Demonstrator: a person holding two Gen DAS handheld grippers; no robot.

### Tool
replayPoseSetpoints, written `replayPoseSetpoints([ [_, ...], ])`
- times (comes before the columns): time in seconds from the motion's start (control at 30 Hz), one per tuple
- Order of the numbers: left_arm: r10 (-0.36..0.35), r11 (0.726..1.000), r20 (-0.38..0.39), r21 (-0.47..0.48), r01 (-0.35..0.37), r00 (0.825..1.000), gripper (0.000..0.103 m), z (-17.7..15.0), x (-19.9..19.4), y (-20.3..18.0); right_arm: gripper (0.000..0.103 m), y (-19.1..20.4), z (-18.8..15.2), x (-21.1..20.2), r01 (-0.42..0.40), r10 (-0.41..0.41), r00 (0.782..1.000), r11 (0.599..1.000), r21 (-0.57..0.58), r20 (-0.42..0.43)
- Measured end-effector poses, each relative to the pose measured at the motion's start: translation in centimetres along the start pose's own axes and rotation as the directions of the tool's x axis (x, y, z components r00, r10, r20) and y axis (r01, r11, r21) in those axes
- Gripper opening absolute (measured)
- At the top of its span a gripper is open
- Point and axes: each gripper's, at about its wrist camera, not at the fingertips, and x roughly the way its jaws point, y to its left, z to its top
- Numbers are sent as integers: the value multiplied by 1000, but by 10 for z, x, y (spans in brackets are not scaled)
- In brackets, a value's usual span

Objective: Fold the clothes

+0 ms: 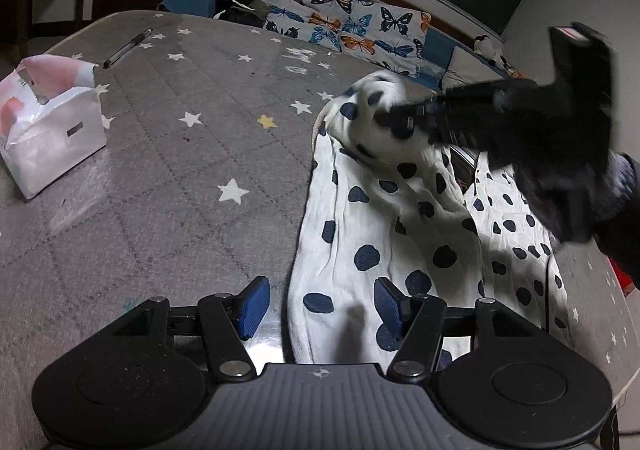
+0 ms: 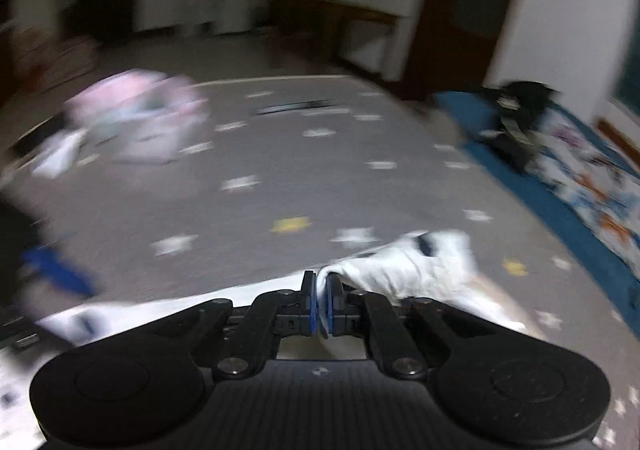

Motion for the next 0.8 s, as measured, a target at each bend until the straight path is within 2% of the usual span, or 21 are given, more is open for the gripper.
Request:
replayPoseSetpoints([
  [0.07, 0, 1000, -1, -2, 0, 1000, 61, -1, 0, 1, 15, 23, -2, -2, -47, 46, 999, 998, -50, -21],
  [0.1, -1, 1000, 0, -2, 1, 1000, 61, -1, -1, 1, 23, 27, -3, -6, -70, 69, 997, 996, -48, -22],
  [0.13, -2, 1000, 1, -2, 2, 1000, 61, -2, -2, 1, 27, 32, -4, -10, -94, 93, 995, 995, -46, -23],
  [0.27, -1, 1000, 5, -5, 1, 1000, 62, -2, -3, 3, 27, 34, -6, -27, -161, 161, 987, 987, 6, -13],
  [0.47, -11, 1000, 5, -6, 11, 1000, 65, -3, -2, 2, 30, 3, -1, -29, -119, 121, 993, 985, 125, -3],
  [0.6, -16, 1000, 6, -12, 16, 1000, 65, -4, -3, 2, 34, -11, 3, -10, -165, 171, 985, 962, 216, -6],
  [0.67, -18, 1000, 6, -14, 18, 1000, 65, -5, -4, 3, 34, -6, 5, -3, -197, 202, 979, 956, 216, -2],
  [0.8, -23, 1000, 4, -11, 23, 1000, 66, -9, -7, 3, 35, 19, 10, 1, -280, 286, 958, 949, 143, -24],
])
